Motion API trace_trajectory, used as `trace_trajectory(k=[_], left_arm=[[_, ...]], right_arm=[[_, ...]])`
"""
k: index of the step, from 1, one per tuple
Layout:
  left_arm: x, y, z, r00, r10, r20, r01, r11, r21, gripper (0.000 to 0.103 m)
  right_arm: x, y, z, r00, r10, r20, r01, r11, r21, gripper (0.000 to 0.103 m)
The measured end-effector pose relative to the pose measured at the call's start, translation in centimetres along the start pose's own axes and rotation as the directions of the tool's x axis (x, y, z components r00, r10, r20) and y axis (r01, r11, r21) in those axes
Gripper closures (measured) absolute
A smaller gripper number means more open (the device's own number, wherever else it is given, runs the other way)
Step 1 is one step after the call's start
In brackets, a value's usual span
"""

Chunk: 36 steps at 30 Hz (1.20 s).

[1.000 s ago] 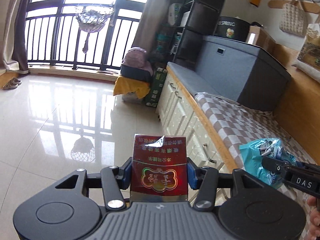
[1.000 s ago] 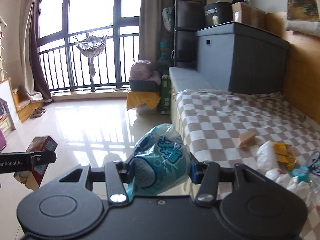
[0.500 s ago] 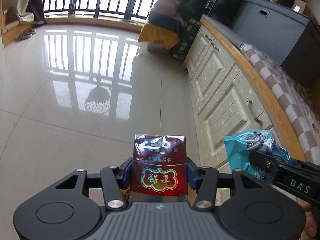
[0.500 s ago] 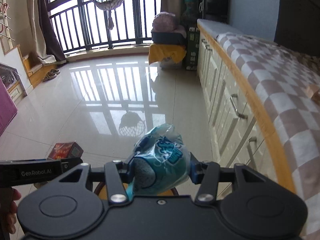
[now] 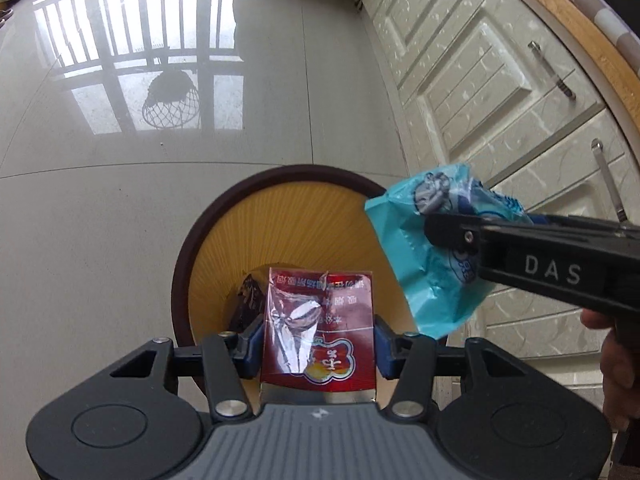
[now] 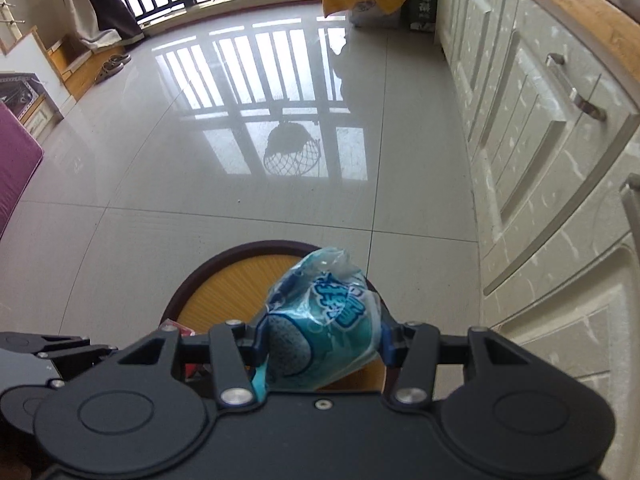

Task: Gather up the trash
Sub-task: 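Carry the red snack box and teal bag in both tools over the wastebasket, then open the left tool over the wastebasket while the right tool opens too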

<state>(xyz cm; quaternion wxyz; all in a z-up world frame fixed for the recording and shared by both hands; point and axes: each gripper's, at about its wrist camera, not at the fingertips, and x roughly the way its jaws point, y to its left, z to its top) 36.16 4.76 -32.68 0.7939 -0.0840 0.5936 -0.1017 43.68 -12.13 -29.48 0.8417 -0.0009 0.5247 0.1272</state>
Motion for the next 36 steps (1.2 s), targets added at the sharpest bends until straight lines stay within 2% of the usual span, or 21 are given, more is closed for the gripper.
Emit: trace_trajectory(k=[10, 17, 21, 23, 24, 25, 27, 33, 36], left_arm=[[4.0, -0.9, -0.4, 0.992, 0.000, -0.125, 0.008, 0.998, 0.059, 0.050], [6.1, -1.3, -0.3, 0.985, 0.008, -0.170, 0.007, 0.996, 0.087, 0.050], [6.6, -1.2, -0.5, 0.980, 0.007, -0.199, 0.013, 0.995, 0.100, 0.050], [6.8, -1.1, -0.6, 0.978, 0.000, -0.209, 0.021, 0.995, 0.100, 0.050], [6.9, -1.1, -0.6, 0.976, -0.010, -0.217, 0.031, 0.995, 0.093, 0.048], [7.1, -1.0, -0.6, 0.975, -0.023, -0.222, 0.042, 0.996, 0.079, 0.036], [7.1, -0.8, -0.6, 0.974, -0.043, -0.224, 0.058, 0.997, 0.060, 0.019], [6.9, -0.9, -0.5, 0.975, -0.035, -0.220, 0.051, 0.996, 0.067, 0.019], [6.9, -0.8, -0.5, 0.975, -0.029, -0.219, 0.045, 0.997, 0.069, 0.018]], right_arm=[[3.1, -0.3, 1.1, 0.999, 0.014, -0.042, -0.015, 1.000, -0.028, 0.051], [5.1, -0.7, 1.3, 0.994, 0.068, -0.085, -0.066, 0.997, 0.035, 0.051], [5.9, -0.8, 1.6, 0.988, 0.121, -0.098, -0.110, 0.987, 0.114, 0.051], [6.3, -0.8, 1.7, 0.988, 0.119, -0.103, -0.105, 0.987, 0.125, 0.051], [6.6, -0.8, 1.6, 0.988, 0.113, -0.108, -0.099, 0.987, 0.126, 0.051], [6.7, -0.7, 1.6, 0.988, 0.110, -0.113, -0.095, 0.987, 0.126, 0.051], [7.0, -0.7, 1.5, 0.987, 0.111, -0.120, -0.095, 0.987, 0.130, 0.051], [7.4, -0.7, 1.4, 0.984, 0.125, -0.123, -0.104, 0.981, 0.164, 0.050], [7.9, -1.1, 1.3, 0.983, 0.140, -0.116, -0.120, 0.978, 0.168, 0.045]])
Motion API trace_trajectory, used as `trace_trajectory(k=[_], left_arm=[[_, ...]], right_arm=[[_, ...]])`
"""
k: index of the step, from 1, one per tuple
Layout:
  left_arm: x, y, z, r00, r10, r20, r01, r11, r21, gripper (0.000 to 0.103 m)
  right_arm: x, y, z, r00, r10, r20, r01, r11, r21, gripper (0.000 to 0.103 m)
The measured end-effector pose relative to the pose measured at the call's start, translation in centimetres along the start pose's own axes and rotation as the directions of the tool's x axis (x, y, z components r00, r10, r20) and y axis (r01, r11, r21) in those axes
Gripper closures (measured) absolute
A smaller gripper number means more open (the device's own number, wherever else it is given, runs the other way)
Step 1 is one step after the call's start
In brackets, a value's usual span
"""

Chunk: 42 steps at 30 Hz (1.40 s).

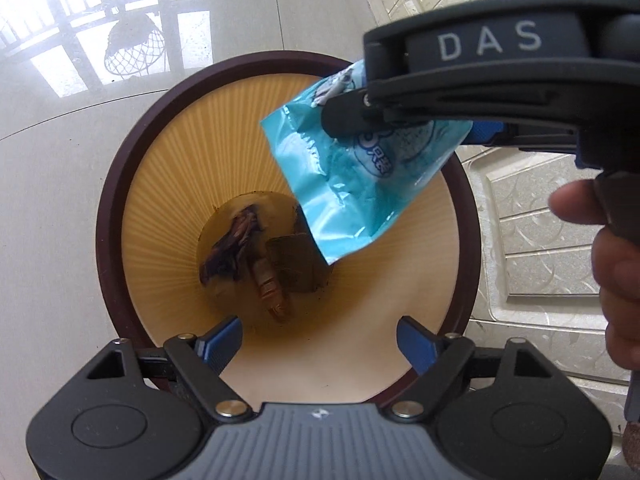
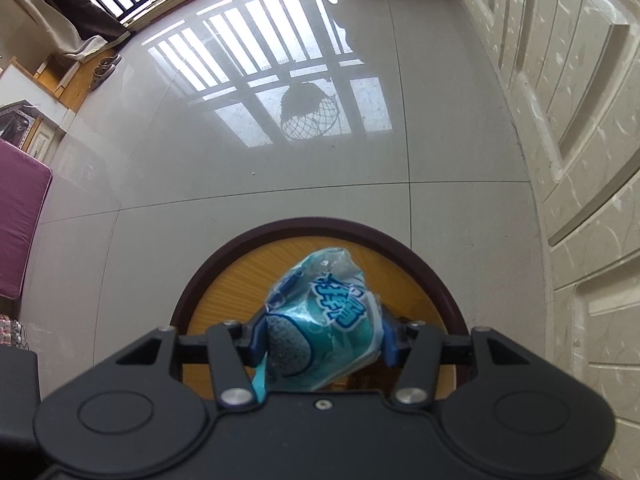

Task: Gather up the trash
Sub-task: 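Open the left tool over the wastebasket while the right tool opens too, then withdraw both open tools from the wastebasket back toward the mattress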

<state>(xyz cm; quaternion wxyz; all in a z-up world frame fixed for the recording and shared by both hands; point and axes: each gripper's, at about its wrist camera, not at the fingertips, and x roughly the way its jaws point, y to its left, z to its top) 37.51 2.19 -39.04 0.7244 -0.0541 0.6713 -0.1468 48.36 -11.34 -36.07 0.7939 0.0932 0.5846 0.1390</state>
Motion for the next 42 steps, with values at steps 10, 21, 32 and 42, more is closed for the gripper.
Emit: trace_trajectory(k=[10, 21, 32, 42], left_arm=[[-1.1, -0.1, 0.4, 0.999, 0.001, 0.032, -0.001, 1.000, -0.002, 0.007], [-1.5, -0.7, -0.2, 0.999, 0.031, 0.038, -0.031, 1.000, -0.002, 0.000], [-4.4, -0.1, -1.5, 0.996, 0.050, 0.072, -0.046, 0.998, -0.051, 0.000], [-7.8, 1.2, -3.2, 0.980, 0.138, 0.146, -0.122, 0.986, -0.112, 0.000]], right_arm=[[-0.3, 0.2, -0.2, 0.999, -0.032, -0.001, 0.032, 0.998, -0.056, 0.019], [-1.9, -0.9, -1.6, 0.995, -0.099, -0.028, 0.094, 0.988, -0.121, 0.009], [-5.9, -0.7, -2.4, 0.990, -0.138, 0.041, 0.142, 0.979, -0.149, 0.000], [-9.8, -0.5, -4.2, 0.980, -0.178, 0.090, 0.190, 0.970, -0.151, 0.000]])
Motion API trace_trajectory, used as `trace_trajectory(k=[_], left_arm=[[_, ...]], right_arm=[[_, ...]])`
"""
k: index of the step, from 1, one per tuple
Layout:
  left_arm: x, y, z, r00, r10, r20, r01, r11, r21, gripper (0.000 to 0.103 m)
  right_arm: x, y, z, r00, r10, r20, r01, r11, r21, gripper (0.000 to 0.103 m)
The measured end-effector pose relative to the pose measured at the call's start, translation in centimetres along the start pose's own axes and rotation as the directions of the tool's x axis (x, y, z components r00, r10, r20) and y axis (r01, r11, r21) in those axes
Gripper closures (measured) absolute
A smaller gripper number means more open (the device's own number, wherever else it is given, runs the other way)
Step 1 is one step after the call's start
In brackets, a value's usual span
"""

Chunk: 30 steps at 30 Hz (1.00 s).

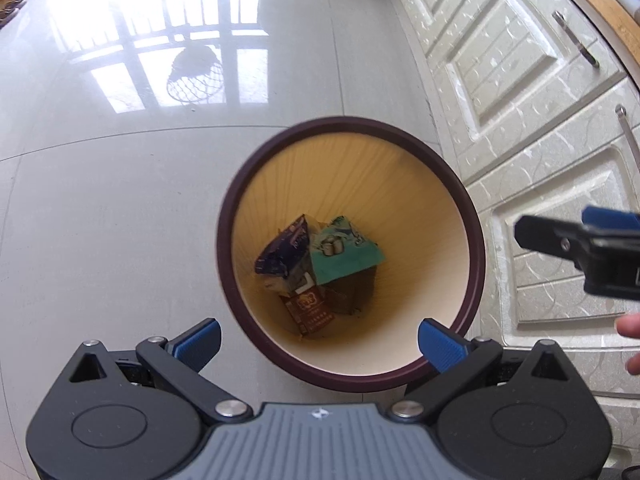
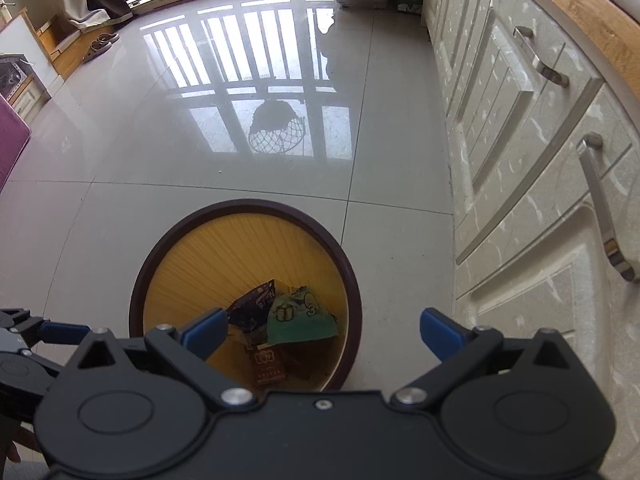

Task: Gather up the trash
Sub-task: 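Withdraw both open tools from the wastebasket back toward the mattress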

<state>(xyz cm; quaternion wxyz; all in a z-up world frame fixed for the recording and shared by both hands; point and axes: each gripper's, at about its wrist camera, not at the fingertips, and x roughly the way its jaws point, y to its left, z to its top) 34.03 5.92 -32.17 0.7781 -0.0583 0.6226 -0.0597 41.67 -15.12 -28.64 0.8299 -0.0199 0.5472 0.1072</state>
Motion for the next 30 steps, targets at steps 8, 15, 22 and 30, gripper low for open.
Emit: trace_trajectory(k=[8, 15, 22, 30], left_arm=[[-2.7, 0.9, -1.5, 0.996, 0.067, 0.062, -0.067, 0.998, -0.005, 0.000], [-4.9, 1.1, -2.2, 0.990, 0.091, 0.108, -0.088, 0.995, -0.039, 0.000], [-7.4, 0.9, -3.3, 0.984, 0.097, 0.152, -0.090, 0.994, -0.056, 0.000], [-11.5, 0.4, -4.6, 0.968, 0.111, 0.227, -0.098, 0.993, -0.071, 0.000]], right_arm=[[-2.5, 0.1, -1.6, 1.000, -0.020, -0.001, 0.020, 1.000, -0.001, 0.000], [-4.3, 0.2, -2.6, 0.999, -0.034, 0.001, 0.034, 0.999, -0.001, 0.000], [-6.2, 0.8, -3.6, 0.999, -0.049, 0.019, 0.049, 0.999, -0.009, 0.000], [-9.9, 0.6, -4.3, 0.994, -0.060, 0.092, 0.060, 0.998, 0.000, 0.000]])
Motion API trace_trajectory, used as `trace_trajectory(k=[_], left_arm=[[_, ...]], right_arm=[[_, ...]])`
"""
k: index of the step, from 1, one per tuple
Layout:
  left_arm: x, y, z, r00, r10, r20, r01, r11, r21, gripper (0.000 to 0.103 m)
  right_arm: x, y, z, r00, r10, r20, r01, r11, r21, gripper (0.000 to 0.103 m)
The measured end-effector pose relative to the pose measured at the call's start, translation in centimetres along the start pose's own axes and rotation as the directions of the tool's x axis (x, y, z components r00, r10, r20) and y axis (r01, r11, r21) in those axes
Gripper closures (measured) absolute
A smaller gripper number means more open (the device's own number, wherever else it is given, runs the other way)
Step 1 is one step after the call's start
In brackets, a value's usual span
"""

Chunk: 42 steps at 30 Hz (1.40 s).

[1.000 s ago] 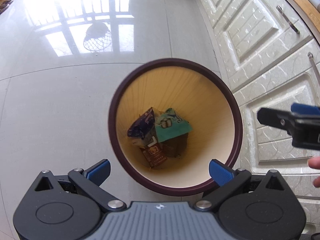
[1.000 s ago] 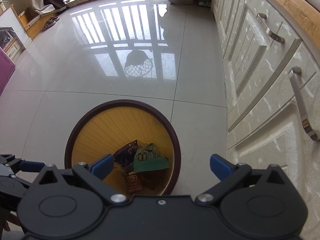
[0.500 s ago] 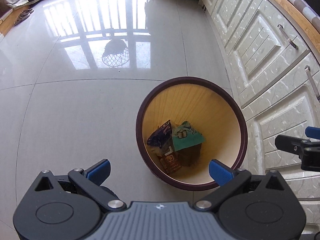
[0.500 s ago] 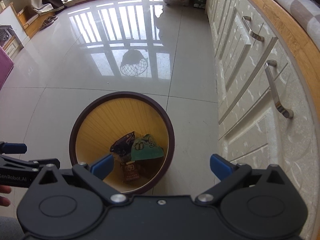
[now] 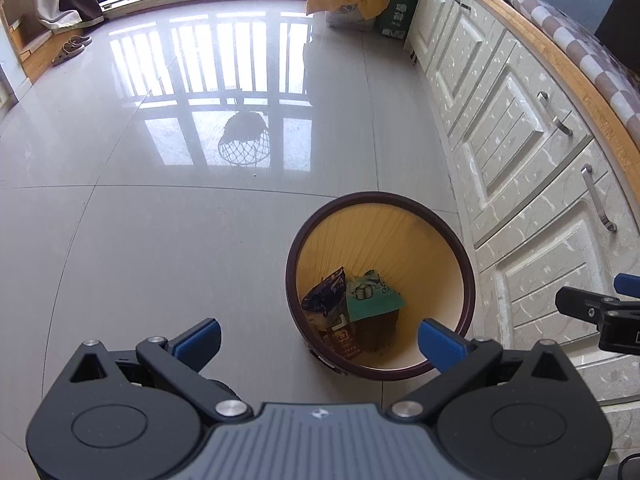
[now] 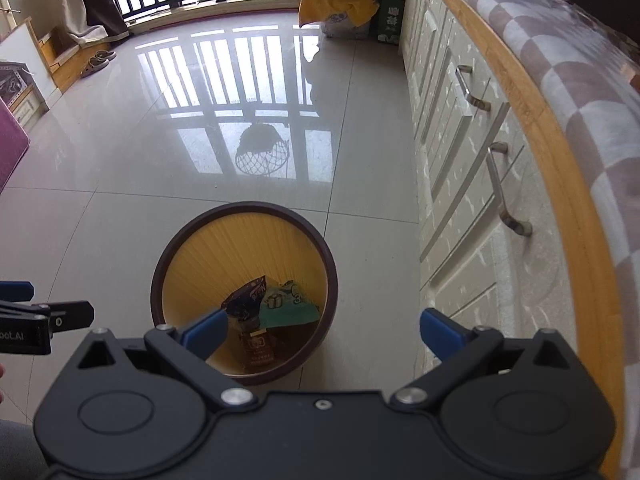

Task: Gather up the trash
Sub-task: 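Withdraw both open tools from the wastebasket back toward the mattress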

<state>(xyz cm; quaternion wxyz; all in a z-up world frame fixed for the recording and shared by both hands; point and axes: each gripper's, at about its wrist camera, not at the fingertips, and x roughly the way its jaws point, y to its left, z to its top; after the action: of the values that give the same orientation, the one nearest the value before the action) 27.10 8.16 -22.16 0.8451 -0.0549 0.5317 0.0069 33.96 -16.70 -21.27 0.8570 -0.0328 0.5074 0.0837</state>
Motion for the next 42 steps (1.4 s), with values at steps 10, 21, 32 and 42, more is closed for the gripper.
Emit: trace_trajectory(k=[10, 21, 32, 42], left_arm=[[-6.9, -0.3, 0.3, 0.989, -0.017, 0.145, 0.021, 1.000, -0.022, 0.000], [-13.4, -3.7, 1.2, 0.950, -0.094, 0.296, 0.089, 0.996, 0.033, 0.000], [-17.7, -10.3, 1.5, 0.888, -0.189, 0.419, 0.137, 0.979, 0.150, 0.000], [-18.8, -18.7, 0.9, 0.836, -0.327, 0.440, 0.197, 0.928, 0.315, 0.000]], right_arm=[[-7.9, -0.4, 0.7, 0.989, -0.009, 0.145, 0.012, 1.000, -0.015, 0.000], [-16.6, -3.1, 0.6, 0.949, -0.075, 0.307, 0.075, 0.997, 0.012, 0.000], [-23.7, -8.1, -1.3, 0.882, -0.170, 0.439, 0.146, 0.985, 0.087, 0.000], [-28.1, -14.6, -4.5, 0.811, -0.323, 0.487, 0.267, 0.946, 0.183, 0.000]])
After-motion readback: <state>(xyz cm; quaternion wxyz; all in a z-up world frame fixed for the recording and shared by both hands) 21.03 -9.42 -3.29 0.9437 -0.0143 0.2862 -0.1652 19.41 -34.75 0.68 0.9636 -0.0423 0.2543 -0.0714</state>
